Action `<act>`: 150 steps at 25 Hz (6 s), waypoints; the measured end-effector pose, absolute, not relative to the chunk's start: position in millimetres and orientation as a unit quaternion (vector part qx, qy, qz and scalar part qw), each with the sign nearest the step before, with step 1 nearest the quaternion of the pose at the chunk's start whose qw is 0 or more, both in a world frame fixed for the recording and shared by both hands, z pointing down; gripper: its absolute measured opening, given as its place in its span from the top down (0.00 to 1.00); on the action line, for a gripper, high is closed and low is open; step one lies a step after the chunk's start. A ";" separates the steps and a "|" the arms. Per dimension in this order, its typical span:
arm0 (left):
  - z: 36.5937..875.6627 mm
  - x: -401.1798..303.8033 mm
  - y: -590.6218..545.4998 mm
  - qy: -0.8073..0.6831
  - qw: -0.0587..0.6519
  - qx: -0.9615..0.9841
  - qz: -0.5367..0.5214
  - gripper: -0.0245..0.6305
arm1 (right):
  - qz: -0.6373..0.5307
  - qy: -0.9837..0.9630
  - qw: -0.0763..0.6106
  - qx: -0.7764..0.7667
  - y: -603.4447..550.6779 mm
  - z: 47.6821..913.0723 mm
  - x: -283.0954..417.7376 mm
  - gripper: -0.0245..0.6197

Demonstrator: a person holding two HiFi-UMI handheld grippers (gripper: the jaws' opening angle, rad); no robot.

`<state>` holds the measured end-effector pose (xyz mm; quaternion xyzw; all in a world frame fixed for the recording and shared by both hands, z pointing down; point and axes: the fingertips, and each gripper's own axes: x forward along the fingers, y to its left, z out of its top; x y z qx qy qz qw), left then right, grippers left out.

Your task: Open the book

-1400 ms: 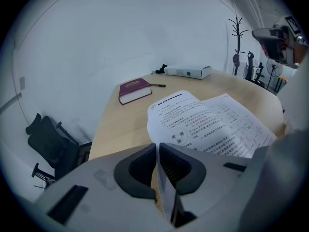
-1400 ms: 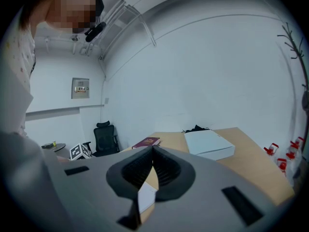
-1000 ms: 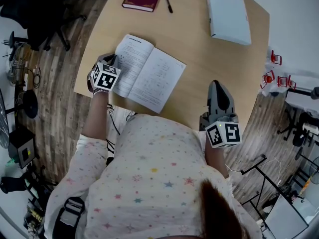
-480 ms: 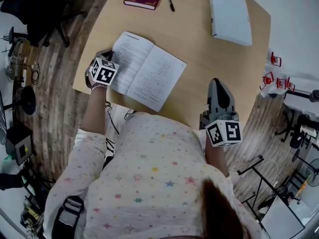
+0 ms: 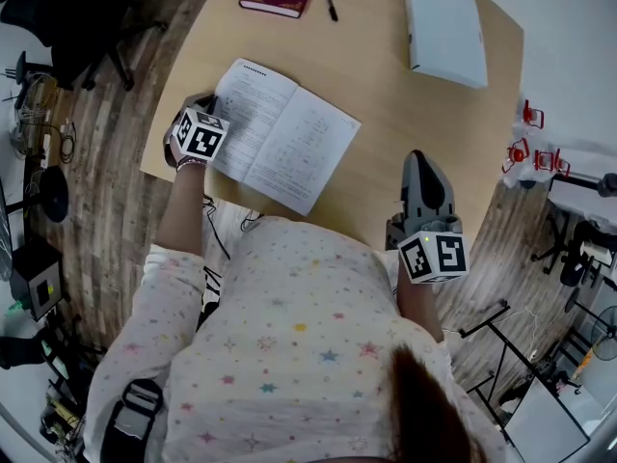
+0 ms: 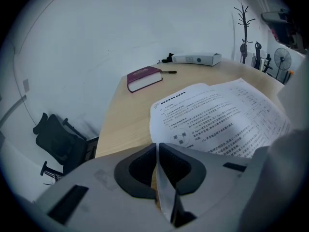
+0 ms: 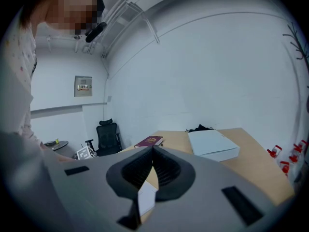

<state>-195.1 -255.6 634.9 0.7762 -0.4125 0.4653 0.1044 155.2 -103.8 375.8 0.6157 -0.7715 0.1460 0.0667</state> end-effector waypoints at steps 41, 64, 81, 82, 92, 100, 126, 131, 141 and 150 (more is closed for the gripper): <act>581.5 -117.8 -225.8 -0.434 0.142 0.821 0.343 0.86 | 0.144 -0.780 0.045 0.607 -91.9 369.8 164.8 0.96; 596.8 -73.8 -177.6 -0.374 0.185 0.837 0.355 0.93 | 0.145 -0.782 0.036 0.606 -81.2 373.8 185.2 0.96; 580.4 -71.8 -177.9 -0.383 0.179 0.845 0.326 0.93 | 0.142 -0.792 0.034 0.593 -82.1 369.9 184.2 0.96; 575.0 -71.2 -178.2 -0.384 0.175 0.848 0.322 0.93 | 0.141 -0.794 0.033 0.591 -83.1 369.6 183.6 0.96; 504.0 -66.4 -182.7 -0.408 0.127 0.864 0.267 0.93 | 0.131 -0.806 0.019 0.577 -88.2 365.3 178.8 0.96; 449.4 -60.5 -181.7 -0.421 0.097 0.875 0.218 0.93 | 0.124 -0.810 0.009 0.573 -89.8 359.8 179.9 0.96; 335.3 -37.4 -146.4 -0.431 0.040 0.899 0.069 0.94 | 0.074 -0.815 -0.048 0.573 -97.6 297.0 185.1 0.96; 320.0 -34.1 -139.6 -0.428 0.029 0.902 0.044 0.94 | 0.063 -0.809 -0.053 0.583 -97.5 285.4 192.2 0.96; 298.2 -29.3 -136.3 -0.424 0.007 0.905 0.023 0.94 | 0.049 -0.809 -0.041 0.584 -95.0 279.3 190.2 0.96; 297.5 -33.6 -136.1 -0.432 0.006 0.902 0.020 0.94 | 0.049 -0.808 -0.041 0.585 -93.0 280.1 191.3 0.96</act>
